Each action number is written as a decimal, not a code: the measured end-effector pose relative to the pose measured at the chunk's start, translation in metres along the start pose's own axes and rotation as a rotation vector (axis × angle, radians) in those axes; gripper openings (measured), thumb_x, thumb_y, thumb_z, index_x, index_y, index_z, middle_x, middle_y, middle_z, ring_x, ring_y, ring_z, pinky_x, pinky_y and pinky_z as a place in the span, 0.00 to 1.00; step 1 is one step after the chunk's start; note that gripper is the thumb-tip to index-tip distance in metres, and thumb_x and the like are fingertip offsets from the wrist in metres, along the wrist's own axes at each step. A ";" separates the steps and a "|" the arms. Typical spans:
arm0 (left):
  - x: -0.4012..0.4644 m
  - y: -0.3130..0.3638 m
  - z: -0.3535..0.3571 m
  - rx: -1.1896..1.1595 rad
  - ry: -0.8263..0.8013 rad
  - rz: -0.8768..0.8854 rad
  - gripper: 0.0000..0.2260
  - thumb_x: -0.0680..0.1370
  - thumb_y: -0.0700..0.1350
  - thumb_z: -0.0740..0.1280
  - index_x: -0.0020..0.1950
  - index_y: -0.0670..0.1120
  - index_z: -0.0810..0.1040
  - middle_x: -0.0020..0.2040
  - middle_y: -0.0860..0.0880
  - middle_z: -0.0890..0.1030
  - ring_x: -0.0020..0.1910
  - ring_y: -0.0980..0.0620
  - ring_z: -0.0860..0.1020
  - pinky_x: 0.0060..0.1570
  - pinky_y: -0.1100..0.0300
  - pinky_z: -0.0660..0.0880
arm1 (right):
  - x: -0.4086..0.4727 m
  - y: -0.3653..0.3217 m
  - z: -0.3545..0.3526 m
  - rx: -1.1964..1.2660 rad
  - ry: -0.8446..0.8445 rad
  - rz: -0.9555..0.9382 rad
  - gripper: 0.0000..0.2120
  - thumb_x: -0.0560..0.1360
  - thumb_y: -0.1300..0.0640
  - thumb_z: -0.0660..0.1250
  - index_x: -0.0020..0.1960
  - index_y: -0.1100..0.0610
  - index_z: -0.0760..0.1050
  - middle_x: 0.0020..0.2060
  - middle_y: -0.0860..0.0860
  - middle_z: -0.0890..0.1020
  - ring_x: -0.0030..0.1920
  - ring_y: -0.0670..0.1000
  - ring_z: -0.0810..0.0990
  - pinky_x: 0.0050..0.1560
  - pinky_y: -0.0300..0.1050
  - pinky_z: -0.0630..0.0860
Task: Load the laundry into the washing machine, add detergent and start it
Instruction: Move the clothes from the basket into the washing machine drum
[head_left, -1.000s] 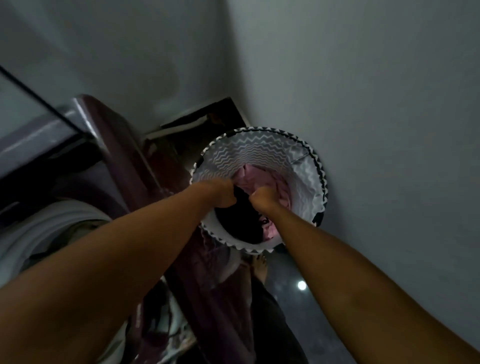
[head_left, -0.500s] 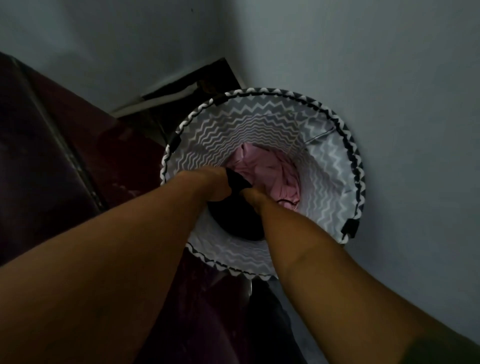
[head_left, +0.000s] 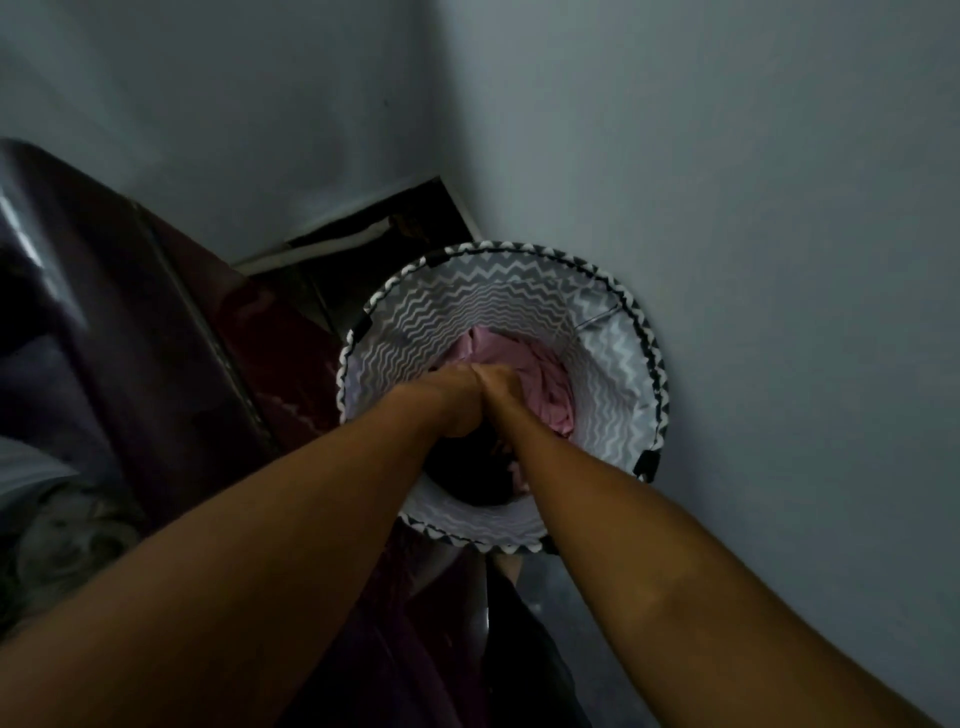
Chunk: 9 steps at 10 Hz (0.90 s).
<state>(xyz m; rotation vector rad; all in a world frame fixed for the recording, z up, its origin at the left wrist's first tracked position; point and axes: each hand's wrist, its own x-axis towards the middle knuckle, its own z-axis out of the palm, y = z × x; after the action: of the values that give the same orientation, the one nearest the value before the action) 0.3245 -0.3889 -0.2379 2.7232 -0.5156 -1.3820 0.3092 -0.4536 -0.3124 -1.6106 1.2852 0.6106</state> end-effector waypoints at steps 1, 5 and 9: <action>-0.021 0.004 -0.010 -0.208 0.121 -0.060 0.21 0.79 0.44 0.63 0.71 0.40 0.68 0.68 0.36 0.72 0.67 0.37 0.72 0.64 0.50 0.70 | -0.059 -0.025 -0.042 0.208 -0.170 -0.149 0.13 0.81 0.58 0.57 0.59 0.60 0.77 0.51 0.56 0.81 0.56 0.59 0.78 0.55 0.48 0.72; -0.137 -0.002 -0.042 -1.291 0.190 -0.214 0.30 0.66 0.56 0.80 0.62 0.47 0.74 0.54 0.47 0.79 0.51 0.47 0.79 0.43 0.55 0.80 | -0.164 -0.043 -0.098 0.827 -0.309 -0.076 0.06 0.67 0.55 0.57 0.34 0.56 0.69 0.31 0.54 0.75 0.34 0.57 0.75 0.40 0.47 0.75; -0.239 -0.001 -0.079 -1.593 0.561 0.043 0.16 0.67 0.40 0.77 0.53 0.43 0.81 0.47 0.43 0.84 0.46 0.42 0.84 0.46 0.46 0.83 | -0.230 -0.020 -0.124 0.401 -0.293 -0.457 0.15 0.75 0.61 0.60 0.57 0.56 0.80 0.47 0.62 0.83 0.46 0.63 0.83 0.46 0.51 0.75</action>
<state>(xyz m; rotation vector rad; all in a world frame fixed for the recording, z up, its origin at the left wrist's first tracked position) 0.2567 -0.3222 -0.0045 1.5137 0.4323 -0.4365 0.2327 -0.4594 -0.0623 -1.3535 0.7304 0.2661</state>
